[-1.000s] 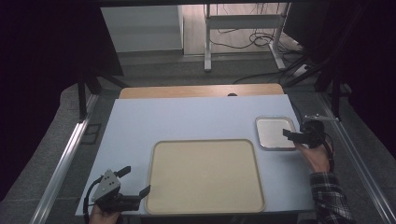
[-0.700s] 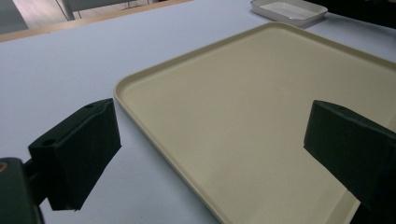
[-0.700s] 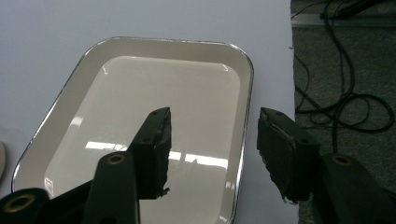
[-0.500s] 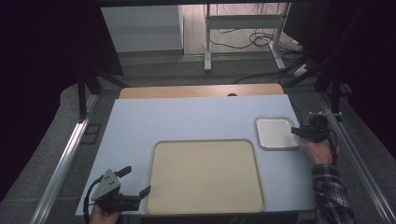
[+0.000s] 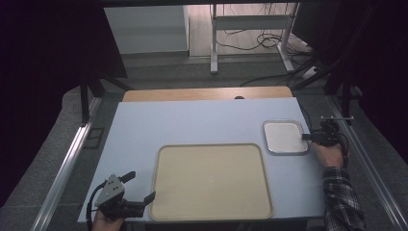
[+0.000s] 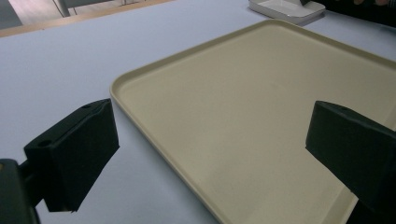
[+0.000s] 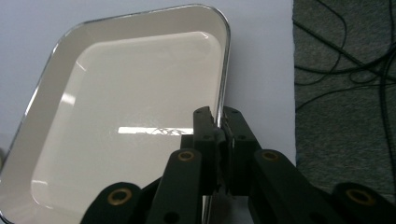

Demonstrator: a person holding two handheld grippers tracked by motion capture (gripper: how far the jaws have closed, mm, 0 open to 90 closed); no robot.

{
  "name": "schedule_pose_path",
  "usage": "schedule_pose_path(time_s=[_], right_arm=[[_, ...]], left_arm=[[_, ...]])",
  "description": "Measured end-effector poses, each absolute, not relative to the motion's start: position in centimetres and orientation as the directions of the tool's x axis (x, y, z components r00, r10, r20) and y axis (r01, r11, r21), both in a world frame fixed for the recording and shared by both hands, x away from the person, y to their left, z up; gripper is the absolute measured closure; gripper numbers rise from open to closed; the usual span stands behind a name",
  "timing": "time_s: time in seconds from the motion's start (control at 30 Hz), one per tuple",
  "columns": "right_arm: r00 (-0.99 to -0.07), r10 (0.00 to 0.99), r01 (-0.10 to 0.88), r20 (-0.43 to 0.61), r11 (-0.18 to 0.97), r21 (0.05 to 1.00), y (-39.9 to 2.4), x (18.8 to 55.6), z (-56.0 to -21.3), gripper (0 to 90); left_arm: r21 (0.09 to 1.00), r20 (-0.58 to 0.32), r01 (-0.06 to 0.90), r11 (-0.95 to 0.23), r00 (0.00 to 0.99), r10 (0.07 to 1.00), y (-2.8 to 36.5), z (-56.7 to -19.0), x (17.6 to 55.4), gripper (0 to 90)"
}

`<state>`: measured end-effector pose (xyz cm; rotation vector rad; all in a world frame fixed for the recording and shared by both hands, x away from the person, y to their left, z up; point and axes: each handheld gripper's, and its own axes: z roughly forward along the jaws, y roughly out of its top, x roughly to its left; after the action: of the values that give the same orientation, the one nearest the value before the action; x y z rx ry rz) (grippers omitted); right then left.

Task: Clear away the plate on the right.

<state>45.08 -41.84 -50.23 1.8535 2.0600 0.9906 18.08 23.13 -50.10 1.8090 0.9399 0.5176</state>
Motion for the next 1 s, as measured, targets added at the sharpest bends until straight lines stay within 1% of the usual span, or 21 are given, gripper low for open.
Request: schedule_pose_path(time_s=[0.07, 0.17, 0.43, 0.67, 1.0], right_arm=[[-0.187, 0.939, 0.804, 0.288, -0.022, 0.594, -41.8, 45.0, -50.2, 88.2], [-0.191, 0.931, 0.793, 0.311, -0.040, 0.607, -41.8, 44.8, -49.8, 88.7], [-0.196, 0.940, 0.778, 0.279, -0.024, 0.628, -41.1, 44.3, -48.9, 88.8], [-0.181, 0.925, 0.759, 0.334, -0.084, 0.645, -41.9, 43.8, -48.5, 88.7], [-0.207, 0.909, 0.742, 0.362, -0.095, 0.663, -42.0, 42.3, -47.7, 88.7]], left_arm=[[0.906, -0.064, 0.366, -0.210, 0.610, 0.789, 23.1, -50.1, 18.1, 2.2], [0.906, -0.060, 0.364, -0.215, 0.614, 0.787, 23.1, -50.1, 18.1, 2.2], [0.907, -0.068, 0.366, -0.208, 0.615, 0.785, 23.1, -50.1, 18.1, 2.1], [0.908, -0.075, 0.367, -0.204, 0.619, 0.782, 23.2, -50.1, 18.1, 1.7], [0.907, -0.065, 0.363, -0.213, 0.622, 0.780, 23.1, -50.1, 18.1, 1.6]])
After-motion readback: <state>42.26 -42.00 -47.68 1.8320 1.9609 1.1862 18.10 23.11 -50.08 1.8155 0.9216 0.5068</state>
